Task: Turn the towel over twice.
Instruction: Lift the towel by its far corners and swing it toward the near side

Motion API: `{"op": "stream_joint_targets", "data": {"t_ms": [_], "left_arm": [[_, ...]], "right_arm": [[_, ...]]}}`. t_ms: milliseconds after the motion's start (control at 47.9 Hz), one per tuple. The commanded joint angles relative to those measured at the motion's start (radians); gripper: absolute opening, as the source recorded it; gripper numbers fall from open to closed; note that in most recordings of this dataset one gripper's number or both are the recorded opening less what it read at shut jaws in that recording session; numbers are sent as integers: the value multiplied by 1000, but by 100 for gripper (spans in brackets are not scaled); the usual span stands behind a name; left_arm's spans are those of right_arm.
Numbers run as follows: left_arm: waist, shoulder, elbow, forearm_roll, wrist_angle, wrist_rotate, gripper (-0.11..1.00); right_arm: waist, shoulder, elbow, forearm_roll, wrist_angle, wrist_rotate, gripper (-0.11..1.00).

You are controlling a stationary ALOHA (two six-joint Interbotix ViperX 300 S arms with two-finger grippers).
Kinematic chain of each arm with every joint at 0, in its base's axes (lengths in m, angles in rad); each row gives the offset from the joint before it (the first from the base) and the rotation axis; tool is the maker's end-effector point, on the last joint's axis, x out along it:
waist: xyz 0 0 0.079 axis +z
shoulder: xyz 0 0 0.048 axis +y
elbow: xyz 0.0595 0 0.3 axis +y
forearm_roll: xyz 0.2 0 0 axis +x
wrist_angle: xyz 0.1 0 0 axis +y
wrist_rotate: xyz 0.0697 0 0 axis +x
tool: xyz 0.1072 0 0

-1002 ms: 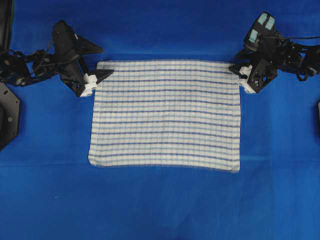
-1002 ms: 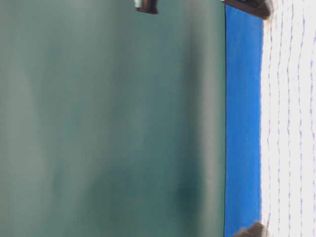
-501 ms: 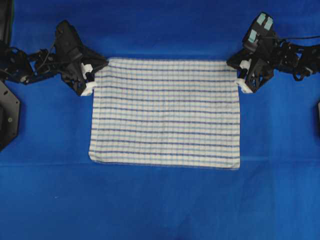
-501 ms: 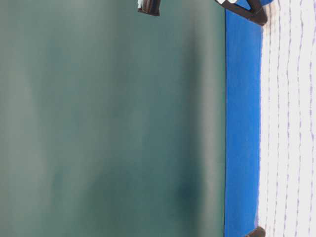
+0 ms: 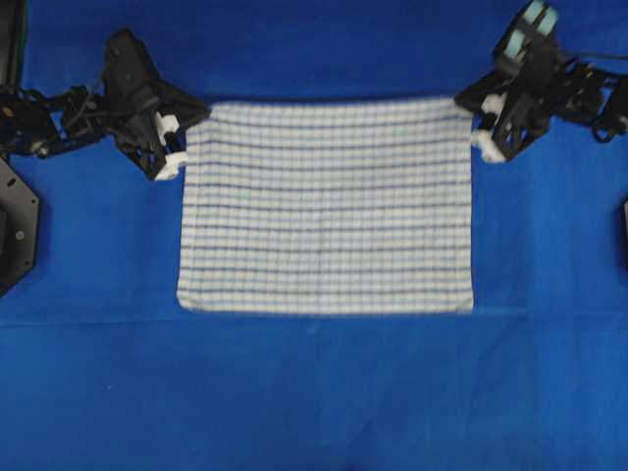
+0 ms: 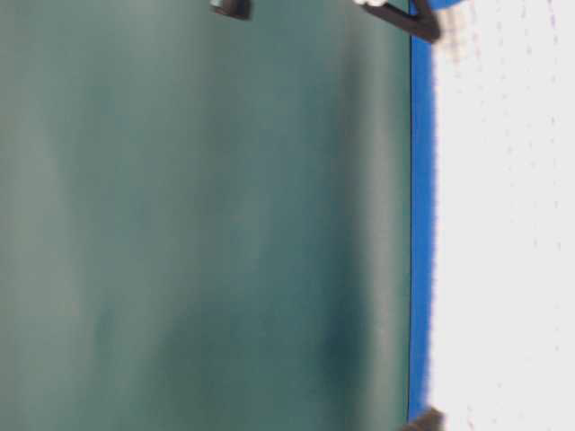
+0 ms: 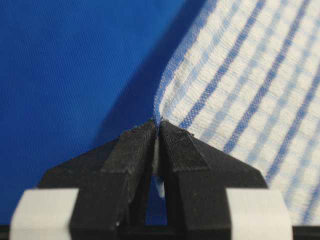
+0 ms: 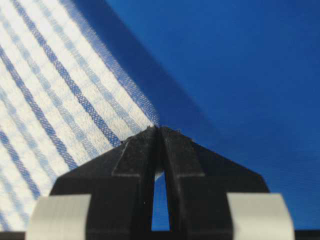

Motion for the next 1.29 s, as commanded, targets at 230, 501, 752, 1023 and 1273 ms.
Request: {"op": "stream_joint_targets", "data": {"t_ms": [230, 501, 752, 1023, 1273], "left_arm": [[89, -293, -104, -2, 141, 117, 2], [98, -451, -166, -2, 167, 156, 2], [98, -541, -187, -2, 215, 156, 2], [98, -561, -190, 0, 259, 156, 2], [77, -534, -152, 0, 327, 160, 2]], "right_arm": [[-121, -267, -78, -48, 155, -49, 5], [-135, -479, -196, -106, 341, -67, 5], [-135, -571, -252, -123, 433, -69, 5], [-114, -568, -249, -123, 440, -63, 5], [-38, -561, -206, -89, 514, -31, 5]]}}
